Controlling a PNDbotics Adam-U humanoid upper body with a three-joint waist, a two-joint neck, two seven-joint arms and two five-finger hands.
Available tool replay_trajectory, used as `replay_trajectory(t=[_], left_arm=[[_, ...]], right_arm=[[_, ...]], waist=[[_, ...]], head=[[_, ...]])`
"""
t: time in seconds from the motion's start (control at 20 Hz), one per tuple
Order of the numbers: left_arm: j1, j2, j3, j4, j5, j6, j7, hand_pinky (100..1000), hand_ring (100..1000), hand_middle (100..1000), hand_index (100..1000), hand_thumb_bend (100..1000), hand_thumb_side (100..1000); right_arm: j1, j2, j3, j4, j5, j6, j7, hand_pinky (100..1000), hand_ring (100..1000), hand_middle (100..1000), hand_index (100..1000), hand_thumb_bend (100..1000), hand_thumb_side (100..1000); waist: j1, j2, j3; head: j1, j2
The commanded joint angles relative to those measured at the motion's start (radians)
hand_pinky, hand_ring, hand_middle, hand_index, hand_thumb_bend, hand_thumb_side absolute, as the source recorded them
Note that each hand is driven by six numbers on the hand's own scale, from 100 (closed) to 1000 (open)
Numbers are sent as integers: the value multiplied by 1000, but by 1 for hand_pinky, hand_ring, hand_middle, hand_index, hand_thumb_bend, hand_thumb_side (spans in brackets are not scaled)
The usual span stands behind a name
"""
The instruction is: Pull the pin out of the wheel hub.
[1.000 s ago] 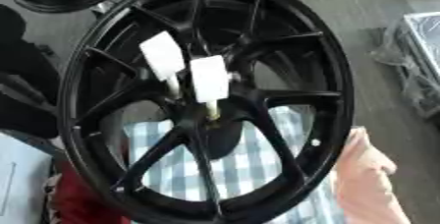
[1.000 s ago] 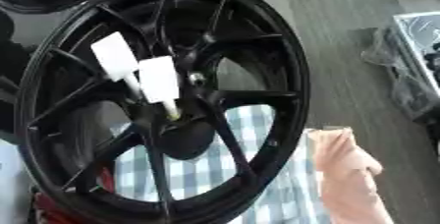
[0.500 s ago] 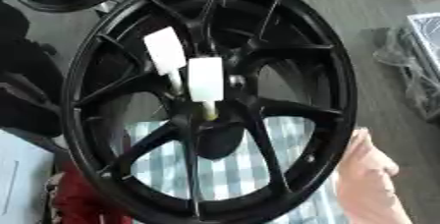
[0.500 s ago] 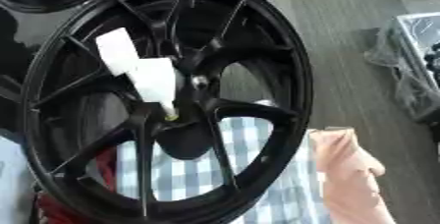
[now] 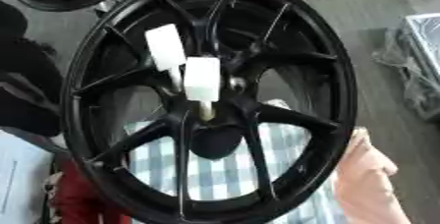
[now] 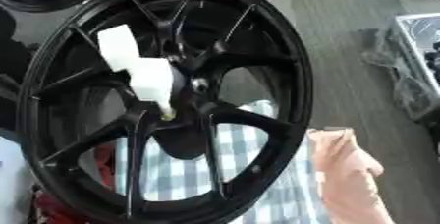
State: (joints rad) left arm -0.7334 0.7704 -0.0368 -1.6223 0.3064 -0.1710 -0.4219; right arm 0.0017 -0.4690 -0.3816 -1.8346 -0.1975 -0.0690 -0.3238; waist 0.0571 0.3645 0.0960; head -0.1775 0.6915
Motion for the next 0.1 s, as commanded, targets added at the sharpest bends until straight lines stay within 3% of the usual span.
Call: replay_trajectory(t=[0.05, 0.1], left_arm=[[9, -69, 33, -82, 82, 84, 33, 736, 701, 623, 801, 100, 570], [18, -104, 41, -93, 97, 110, 42, 735, 699, 622, 800, 100, 567]], right_arm=[[-4, -10, -12, -24, -5, -2, -6, 696, 643, 608, 842, 100, 523], [-4, -9, -12, -24, -6, -3, -6, 696, 643, 608, 842, 100, 523]], waist=[[-7, -14, 1], [-9, -14, 2]], head=[[3, -4], [6, -2]])
